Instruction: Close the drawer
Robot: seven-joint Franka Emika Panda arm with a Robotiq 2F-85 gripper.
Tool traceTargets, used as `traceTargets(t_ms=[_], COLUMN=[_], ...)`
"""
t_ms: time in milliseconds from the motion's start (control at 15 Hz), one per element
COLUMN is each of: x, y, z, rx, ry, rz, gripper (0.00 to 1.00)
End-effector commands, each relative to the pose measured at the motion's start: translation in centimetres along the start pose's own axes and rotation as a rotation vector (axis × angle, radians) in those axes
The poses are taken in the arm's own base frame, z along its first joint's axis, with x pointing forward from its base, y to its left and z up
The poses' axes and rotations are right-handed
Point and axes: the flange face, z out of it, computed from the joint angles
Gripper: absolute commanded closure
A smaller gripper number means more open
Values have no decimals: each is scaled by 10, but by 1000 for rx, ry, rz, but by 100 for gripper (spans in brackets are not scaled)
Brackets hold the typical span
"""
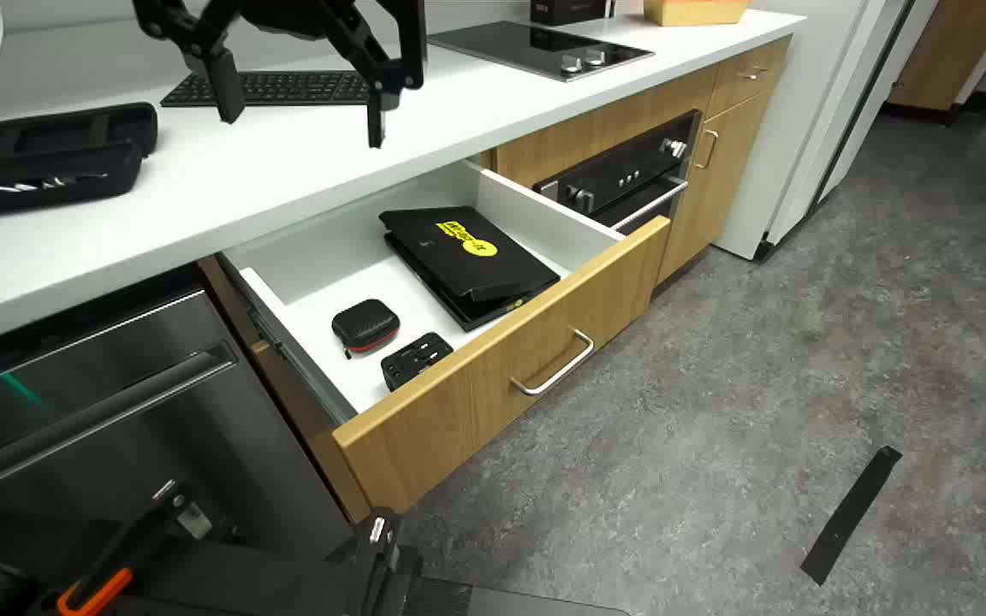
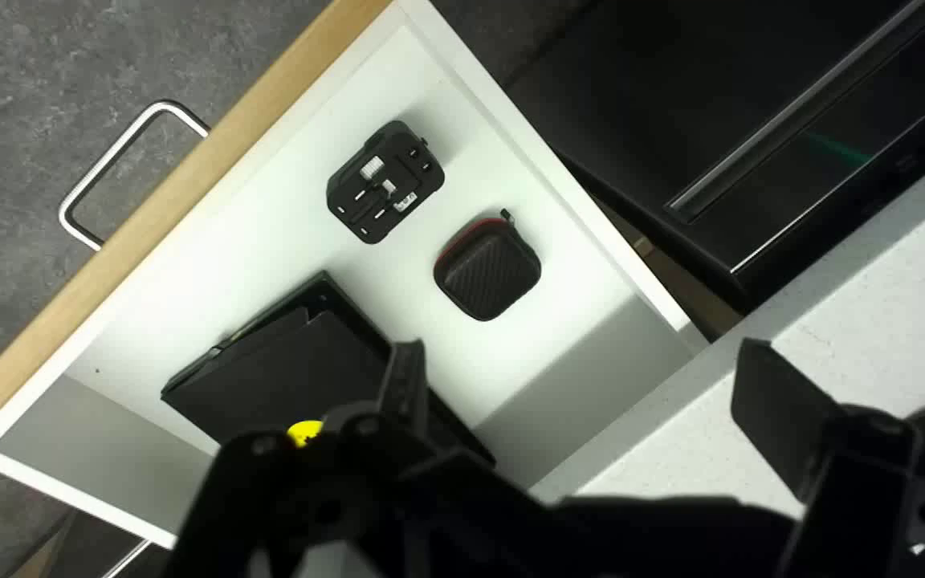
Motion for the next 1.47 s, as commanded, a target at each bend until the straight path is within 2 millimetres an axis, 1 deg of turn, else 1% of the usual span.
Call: traceTargets(t_ms=[0, 133, 267, 333, 600, 800, 933, 1000, 1067, 1133, 1267, 1400], x=[0, 1, -3, -5, -23, -35, -39, -41, -42, -49, -47, -45], y=[0, 10, 31, 47, 126, 183, 211, 222, 227, 207, 219, 224], z=[-1, 2, 3, 3, 16, 39, 54, 61, 65, 55, 67, 70], rx=[0, -58, -92, -114, -193, -226, -253, -257, -237, -233, -233, -235], ry=[-1, -3, -11, -8, -2, -6, -9, -20, -43, -24, -52, -58], rz=[0, 41, 86, 116, 291, 415, 481, 515, 530, 477, 501, 506], gripper=[0, 0, 0, 0, 0, 0, 0, 0, 0, 0, 0, 0])
